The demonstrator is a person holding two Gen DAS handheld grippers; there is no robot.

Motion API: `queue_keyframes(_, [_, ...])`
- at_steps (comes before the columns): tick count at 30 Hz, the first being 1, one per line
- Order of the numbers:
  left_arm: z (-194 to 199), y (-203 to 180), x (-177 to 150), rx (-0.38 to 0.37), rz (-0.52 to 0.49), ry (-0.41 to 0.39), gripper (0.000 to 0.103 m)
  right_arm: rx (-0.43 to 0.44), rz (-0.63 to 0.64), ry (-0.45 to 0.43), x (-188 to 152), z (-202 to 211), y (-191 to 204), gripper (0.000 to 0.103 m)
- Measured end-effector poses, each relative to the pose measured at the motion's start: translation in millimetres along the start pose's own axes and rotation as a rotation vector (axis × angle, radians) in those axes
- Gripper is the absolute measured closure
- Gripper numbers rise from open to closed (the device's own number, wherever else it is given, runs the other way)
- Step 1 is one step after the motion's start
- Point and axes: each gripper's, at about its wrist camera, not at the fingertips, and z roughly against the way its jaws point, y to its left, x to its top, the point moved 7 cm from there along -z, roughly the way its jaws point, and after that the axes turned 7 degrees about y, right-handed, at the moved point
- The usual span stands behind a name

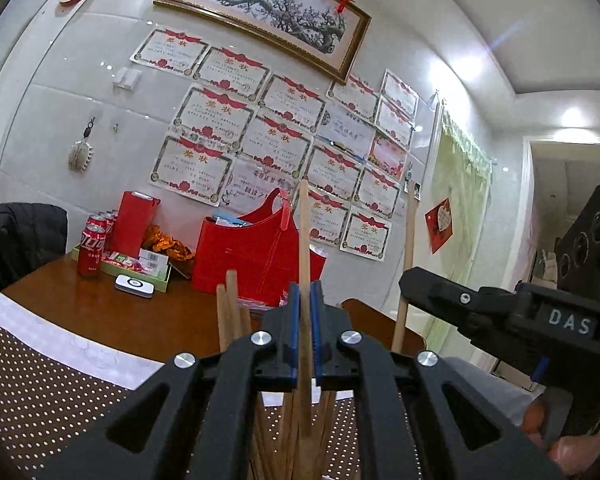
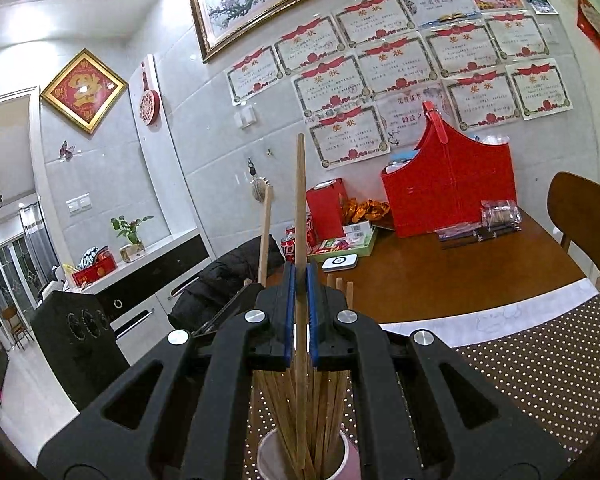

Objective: Organize utensils
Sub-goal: 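Lift both chopsticks over the pink cup and lower them in, then open both tools to release the chopsticks into the cup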

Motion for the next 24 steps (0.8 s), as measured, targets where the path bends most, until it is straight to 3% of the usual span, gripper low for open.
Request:
queue_keyframes(13, [-2.1, 17.7, -32.2, 0.061, 0.027, 0.061, 0.097, -0.015, 0.011, 0.095, -28.8, -12.3, -1.5, 0.095])
queue_keyframes(14, [0.4, 18.1, -33.5, 0.063, 0.028, 0.067, 0.090, -0.011, 0.003, 0.102, -30.3, -11.5, -2.6, 0.082])
queue_keyframes(15, [2.7, 18.0, -34.0, 0.066, 0.026, 0.073, 0.081, -0.008, -0.014, 0.105, -32.1, -8.2, -4.9, 0.061])
queue_keyframes(16, [7.3, 16.1, -34.4, 0.055, 0.023, 0.085, 0.060, -0.007, -0.034, 0.098, -32.9, -2.9, -7.6, 0.016])
queue_keyframes(17, [12.8, 14.2, -34.1, 0.059, 0.017, 0.088, 0.041, -0.008, -0.050, 0.082, -32.6, 2.3, -9.6, 0.006])
queue_keyframes(20, [35.9, 7.8, -28.7, 0.102, -0.010, 0.079, 0.020, -0.011, -0.086, 0.032, -28.0, 25.7, -15.8, 0.006])
queue_keyframes(24, [68.0, -4.2, -18.7, 0.115, -0.046, 0.083, 0.019, -0.070, -0.115, 0.021, -24.7, 47.0, -23.2, 0.006])
